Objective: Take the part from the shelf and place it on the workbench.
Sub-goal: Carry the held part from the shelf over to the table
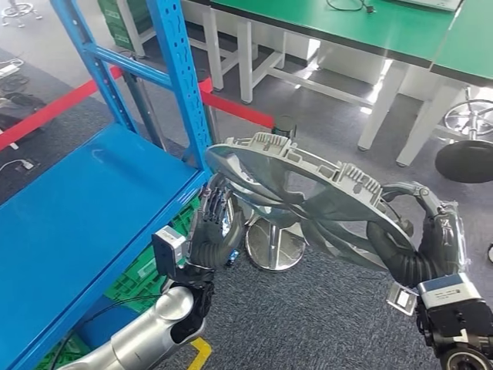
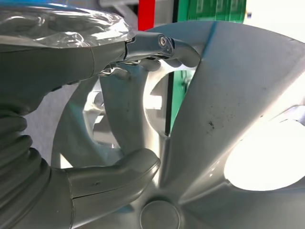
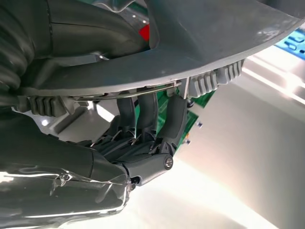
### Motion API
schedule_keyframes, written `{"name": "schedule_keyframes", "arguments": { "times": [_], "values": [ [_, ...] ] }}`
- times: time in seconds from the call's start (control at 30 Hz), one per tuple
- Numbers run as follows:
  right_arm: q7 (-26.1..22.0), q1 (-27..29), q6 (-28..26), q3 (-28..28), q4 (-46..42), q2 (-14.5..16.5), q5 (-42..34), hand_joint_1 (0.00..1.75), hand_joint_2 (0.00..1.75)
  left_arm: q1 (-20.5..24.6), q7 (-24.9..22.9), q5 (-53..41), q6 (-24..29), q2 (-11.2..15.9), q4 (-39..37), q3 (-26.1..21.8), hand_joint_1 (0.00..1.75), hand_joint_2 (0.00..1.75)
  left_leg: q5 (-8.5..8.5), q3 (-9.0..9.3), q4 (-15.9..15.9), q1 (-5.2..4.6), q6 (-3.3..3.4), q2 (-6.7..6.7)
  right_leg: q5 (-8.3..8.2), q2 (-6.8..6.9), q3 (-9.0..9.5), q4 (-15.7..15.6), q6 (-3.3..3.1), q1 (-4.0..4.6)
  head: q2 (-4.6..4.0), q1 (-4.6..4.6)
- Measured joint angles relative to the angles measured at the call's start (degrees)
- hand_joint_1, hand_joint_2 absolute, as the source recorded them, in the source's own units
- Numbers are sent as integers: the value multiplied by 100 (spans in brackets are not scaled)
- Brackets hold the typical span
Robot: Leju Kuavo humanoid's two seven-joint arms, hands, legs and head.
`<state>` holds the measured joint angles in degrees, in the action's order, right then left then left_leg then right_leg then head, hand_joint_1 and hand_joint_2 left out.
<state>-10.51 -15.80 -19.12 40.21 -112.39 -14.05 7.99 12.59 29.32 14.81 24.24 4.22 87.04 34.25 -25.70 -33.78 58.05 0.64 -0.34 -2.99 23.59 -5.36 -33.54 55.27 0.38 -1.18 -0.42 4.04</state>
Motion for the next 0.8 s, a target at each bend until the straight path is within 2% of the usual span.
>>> {"name": "schedule_keyframes", "arguments": {
  "times": [0.03, 0.07, 0.1, 0.13, 0.17, 0.2, 0.27, 0.3, 0.33, 0.37, 0.47, 0.53, 0.6, 0.63, 0.67, 0.7, 0.73, 0.77, 0.8],
  "values": [
    [2, 5, -9, 0, 0, 0, 2, 175, 175, -5, -6, -1, 0, 1, 1, 0, 0, 175, 59, 95, -217, -1, 14, -94, -12, -60, -23, 2, 30, -6, 0, -1],
    [3, 17, -21, 0, 0, 0, 4, 175, 175, -12, -13, -3, 1, 3, 1, 0, 0, 175, 58, 121, -293, -9, 27, -130, -25, -116, -46, -1, 68, -18, 0, -5],
    [4, 35, -35, 0, 0, 0, 5, 175, 175, -19, -21, -9, 2, 5, 2, 0, 0, 175, 71, 122, -303, -22, 42, -66, -39, -173, -63, -14, 109, -28, 0, -7],
    [3, 60, -46, -2, 0, 0, 4, 175, 175, -24, -28, -21, 14, 7, 2, 0, 0, 175, 86, 130, -326, -21, 75, -4, -39, -174, -82, -17, 143, -39, 0, -8],
    [-1, 86, -50, -4, 0, 0, -10, 175, 175, -32, -40, -43, 44, 7, 3, 0, 0, 175, 105, 143, -355, -14, 109, 59, 4, -81, -116, 28, 173, -34, 0, -26],
    [-10, 108, -45, -6, 2, 0, -37, 175, 175, -50, -53, -73, 91, 8, 7, 0, 0, 175, 123, 156, -386, -6, 149, 128, 117, 70, -193, 181, 199, -21, 0, -55],
    [-56, 144, -14, -11, 15, 0, -126, 175, 175, -129, -87, -137, 211, 19, 18, 0, 0, 175, 133, 167, -414, -10, 198, 270, 515, 400, -485, 869, 238, -4, 0, -116],
    [-96, 167, -1, -15, 28, 0, -174, 175, 175, -182, -100, -167, 255, 30, 22, 0, 0, 175, 130, 166, -412, -17, 212, 344, 709, 463, -655, 1289, 257, -5, 0, -133],
    [-150, 198, 7, -21, 47, 0, -225, 175, 175, -233, -115, -196, 282, 40, 23, 0, 0, 175, 126, 165, -411, -21, 214, 418, 820, 484, -773, 1601, 273, -8, 0, -138],
    [-211, 228, 12, -28, 68, 0, -269, 175, 175, -272, -124, -224, 298, 49, 23, 0, 0, 175, 121, 165, -408, -23, 213, 483, 825, 494, -798, 1711, 283, -9, 0, -140],
    [-334, 270, 35, -38, 112, 0, -355, 175, 175, -310, -143, -277, 335, 62, 23, 0, 0, 175, 107, 171, -398, -23, 198, 595, 559, 533, -551, 1316, 290, -14, 0, -142],
    [-345, 271, 40, -39, 117, 0, -363, 175, 175, -310, -145, -282, 342, 63, 24, 0, 0, 175, 105, 172, -396, -23, 195, 605, 507, 543, -492, 1210, 289, -15, 0, -142],
    [-393, 259, 63, -40, 175, 1, -411, 175, 175, -311, -148, -291, 355, 75, 63, 0, 0, 175, 79, 172, -360, -58, 131, 717, 333, 676, -175, 602, 206, 24, 0, -137],
    [-417, 254, 76, -41, 215, 1, -437, 175, 175, -311, -149, -294, 362, 84, 91, 0, 0, 175, 54, 173, -337, -74, 81, 796, 240, 708, -18, 296, 145, 40, 0, -128],
    [-442, 246, 88, -42, 256, 2, -461, 175, 175, -310, -149, -297, 367, 94, 122, 0, 0, 175, 1, 165, -281, -80, 21, 814, 146, 730, 133, -4, 77, 51, 0, -119],
    [-444, 239, 92, -42, 282, 3, -465, 175, 175, -308, -149, -297, 367, 102, 141, 0, 0, 175, -96, 122, -155, -67, -18, 746, 125, 656, 126, -15, 36, 44, 0, -104],
    [-446, 229, 93, -41, 297, 6, -466, 175, 175, -307, -148, -298, 367, 110, 153, 0, 0, 175, -254, 17, 96, -54, -51, 617, 108, 604, 127, -28, 8, 27, 0, -91],
    [-449, 219, 94, -39, 312, 9, -466, 175, 175, -310, -148, -298, 367, 121, 160, 0, 0, 175, -450, -145, 460, -41, -74, 475, 97, 552, 117, -29, -10, 18, 0, -72],
    [-450, 212, 96, -38, 331, 11, -467, 175, 175, -317, -147, -297, 368, 133, 163, 0, 0, 175, -643, -349, 885, -37, -89, 390, 89, 493, 105, -29, -23, 16, 0, -54]
  ]
}}
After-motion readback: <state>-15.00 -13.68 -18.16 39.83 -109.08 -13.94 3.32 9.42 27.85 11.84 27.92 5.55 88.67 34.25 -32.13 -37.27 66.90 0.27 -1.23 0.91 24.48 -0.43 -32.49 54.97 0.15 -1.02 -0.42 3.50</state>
